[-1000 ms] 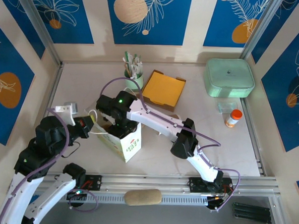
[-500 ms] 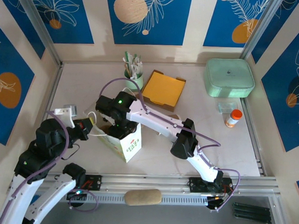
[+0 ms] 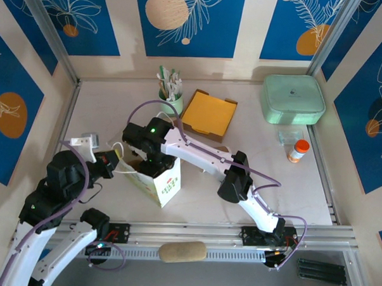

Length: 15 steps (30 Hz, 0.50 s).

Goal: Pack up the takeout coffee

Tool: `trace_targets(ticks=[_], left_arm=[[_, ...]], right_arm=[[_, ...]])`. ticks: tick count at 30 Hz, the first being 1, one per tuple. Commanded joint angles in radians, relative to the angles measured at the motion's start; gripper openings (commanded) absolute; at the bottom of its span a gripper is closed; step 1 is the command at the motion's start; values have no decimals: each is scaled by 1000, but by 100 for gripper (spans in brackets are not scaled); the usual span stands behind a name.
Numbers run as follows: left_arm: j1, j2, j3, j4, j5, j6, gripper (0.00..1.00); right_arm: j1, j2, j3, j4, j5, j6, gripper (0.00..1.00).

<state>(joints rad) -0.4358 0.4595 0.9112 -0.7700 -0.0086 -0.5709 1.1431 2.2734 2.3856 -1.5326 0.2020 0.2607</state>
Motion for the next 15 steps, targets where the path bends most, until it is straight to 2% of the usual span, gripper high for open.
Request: trace_targets(ticks=[1, 15], left_arm=[[8, 10, -7, 12, 7, -4, 0], [8, 19, -18, 21, 13, -11, 0]], right_arm=[[-5, -1, -19, 10, -43, -16, 50], [-26, -28, -29, 33, -147, -19, 50]])
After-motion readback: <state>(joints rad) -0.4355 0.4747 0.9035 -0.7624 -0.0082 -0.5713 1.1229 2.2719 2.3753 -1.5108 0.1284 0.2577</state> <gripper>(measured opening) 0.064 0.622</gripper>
